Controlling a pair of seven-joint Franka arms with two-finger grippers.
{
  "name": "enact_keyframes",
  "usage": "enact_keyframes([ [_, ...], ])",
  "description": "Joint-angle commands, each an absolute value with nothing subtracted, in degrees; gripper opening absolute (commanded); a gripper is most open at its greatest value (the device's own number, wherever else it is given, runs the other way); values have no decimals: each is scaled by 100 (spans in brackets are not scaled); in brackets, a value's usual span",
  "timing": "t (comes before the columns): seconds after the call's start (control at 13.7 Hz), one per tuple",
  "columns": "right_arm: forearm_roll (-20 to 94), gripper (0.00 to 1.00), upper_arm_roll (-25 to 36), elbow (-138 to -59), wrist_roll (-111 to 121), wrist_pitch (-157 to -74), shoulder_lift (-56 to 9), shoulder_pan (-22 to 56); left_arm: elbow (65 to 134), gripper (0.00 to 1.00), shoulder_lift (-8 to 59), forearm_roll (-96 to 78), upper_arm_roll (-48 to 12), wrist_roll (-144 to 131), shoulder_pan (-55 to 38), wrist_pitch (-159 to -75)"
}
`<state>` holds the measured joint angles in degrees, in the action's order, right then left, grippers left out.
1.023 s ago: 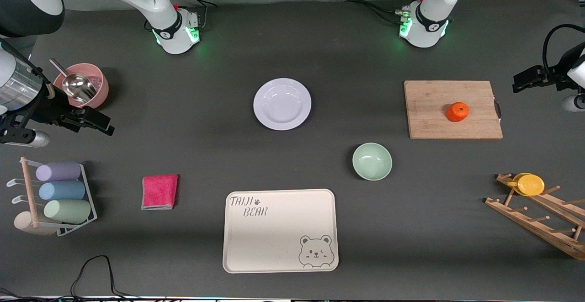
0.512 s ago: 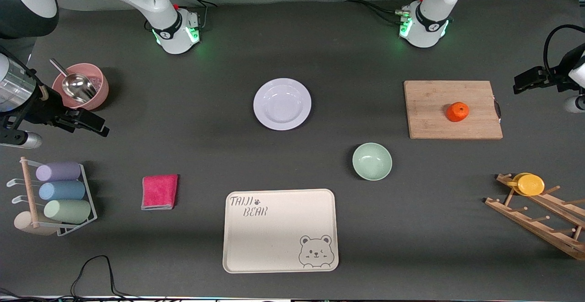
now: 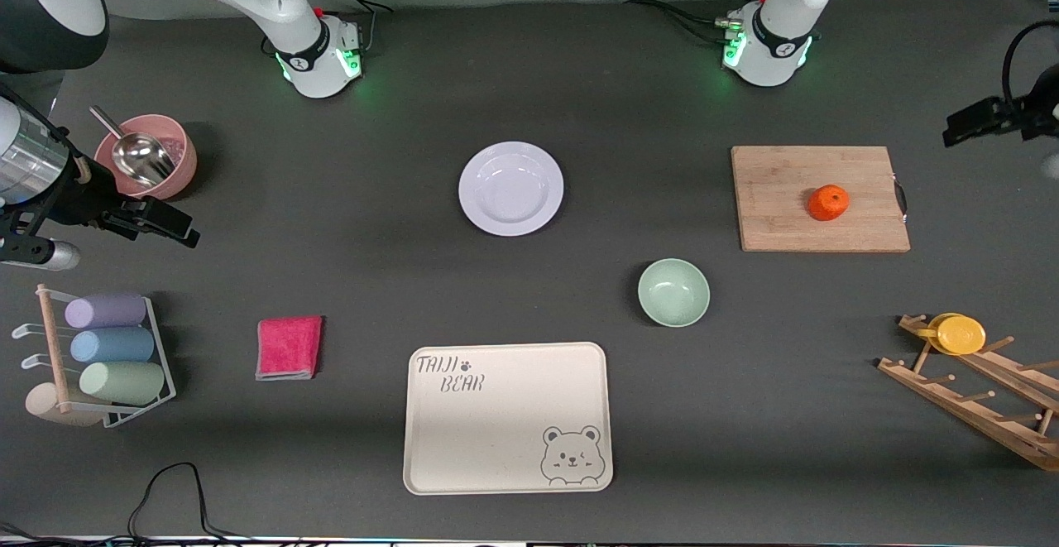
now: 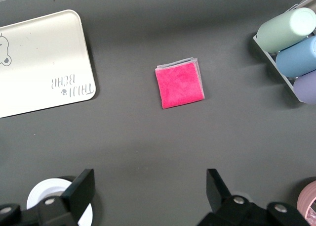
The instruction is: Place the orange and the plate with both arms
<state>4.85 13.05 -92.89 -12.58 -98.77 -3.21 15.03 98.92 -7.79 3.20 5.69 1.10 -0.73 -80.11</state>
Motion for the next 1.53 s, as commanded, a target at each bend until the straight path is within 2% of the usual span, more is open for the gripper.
enact_keyframes([
  [0.0,510,100,1336,-9282,-1301,-9826,-272,1581,11430,100,-2237,360,746,149,-61,-8156],
  [0.15,876,100,1335,-9307,-1371,-9800,-272,1635,11759,100,-2417,369,773,141,-53,-8174],
  [0.29,1526,100,1659,-9325,-1362,-9590,-403,1442,11838,100,-2330,413,773,141,-61,-8279],
  [0.44,1661,100,1740,-9317,-1371,-9571,-605,1441,12311,100,-2347,501,773,141,-62,-8716],
  [0.66,1661,100,1653,-9202,-1257,-9090,-1054,1677,13251,100,-2085,719,765,141,-44,-9945],
  [0.88,1740,100,1670,-9272,-1083,-8896,-1116,1723,13657,100,-1435,721,765,97,-27,-10939],
  [1.1,3537,100,1810,-9842,410,-8956,-1511,1644,14377,100,-994,712,756,79,167,-12256],
  [1.46,4455,100,1846,-10730,579,-8964,-1450,1696,15054,100,-396,598,756,26,167,-13804],
])
